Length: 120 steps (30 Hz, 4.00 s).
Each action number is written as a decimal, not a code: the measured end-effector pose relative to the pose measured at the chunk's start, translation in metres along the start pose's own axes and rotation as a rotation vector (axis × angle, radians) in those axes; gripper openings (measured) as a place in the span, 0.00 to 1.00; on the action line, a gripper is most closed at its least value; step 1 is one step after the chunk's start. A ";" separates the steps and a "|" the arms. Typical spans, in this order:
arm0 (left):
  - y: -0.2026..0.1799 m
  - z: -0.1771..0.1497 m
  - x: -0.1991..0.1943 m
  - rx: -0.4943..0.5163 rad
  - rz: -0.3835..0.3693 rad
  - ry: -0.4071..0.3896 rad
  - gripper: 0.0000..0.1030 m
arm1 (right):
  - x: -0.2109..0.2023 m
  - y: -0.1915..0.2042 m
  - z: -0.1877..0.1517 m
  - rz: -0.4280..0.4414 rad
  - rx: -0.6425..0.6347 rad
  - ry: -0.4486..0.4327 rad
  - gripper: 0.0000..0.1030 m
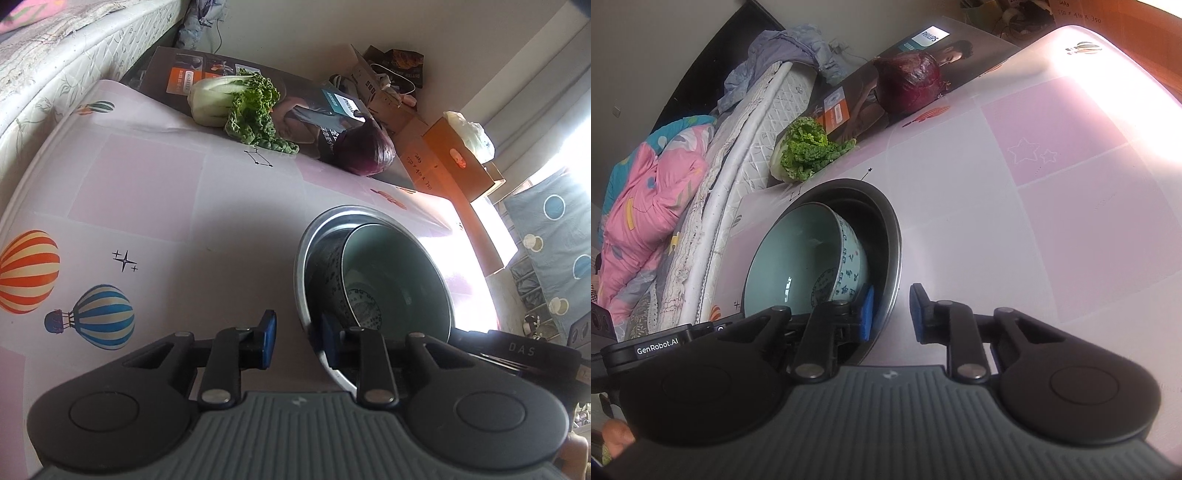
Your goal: Organize plates and bowls
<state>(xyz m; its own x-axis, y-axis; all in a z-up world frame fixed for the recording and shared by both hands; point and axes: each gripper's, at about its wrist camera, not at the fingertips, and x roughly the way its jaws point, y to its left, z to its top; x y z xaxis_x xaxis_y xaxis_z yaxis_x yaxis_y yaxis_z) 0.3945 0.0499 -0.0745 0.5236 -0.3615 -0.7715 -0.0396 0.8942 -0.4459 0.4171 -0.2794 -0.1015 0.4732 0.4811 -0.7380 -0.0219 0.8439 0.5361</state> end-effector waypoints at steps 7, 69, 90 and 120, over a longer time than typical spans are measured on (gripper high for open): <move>0.004 0.003 0.010 -0.036 -0.012 -0.001 0.20 | 0.013 -0.005 0.002 0.020 0.040 0.000 0.18; -0.013 -0.135 -0.106 0.007 -0.077 0.026 0.13 | -0.135 0.012 -0.164 -0.030 0.000 -0.039 0.14; -0.047 -0.182 -0.197 0.321 0.070 -0.294 0.95 | -0.220 0.033 -0.197 -0.140 -0.161 -0.317 0.62; -0.064 -0.224 -0.218 0.354 0.320 -0.278 1.00 | -0.252 0.095 -0.295 -0.303 -0.393 -0.365 0.99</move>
<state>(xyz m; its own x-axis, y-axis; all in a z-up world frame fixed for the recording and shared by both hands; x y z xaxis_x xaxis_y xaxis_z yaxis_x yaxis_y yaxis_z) 0.0916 0.0121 0.0208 0.7395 -0.0166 -0.6729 0.0297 0.9995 0.0080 0.0360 -0.2502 0.0146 0.7787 0.1522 -0.6086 -0.1291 0.9882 0.0819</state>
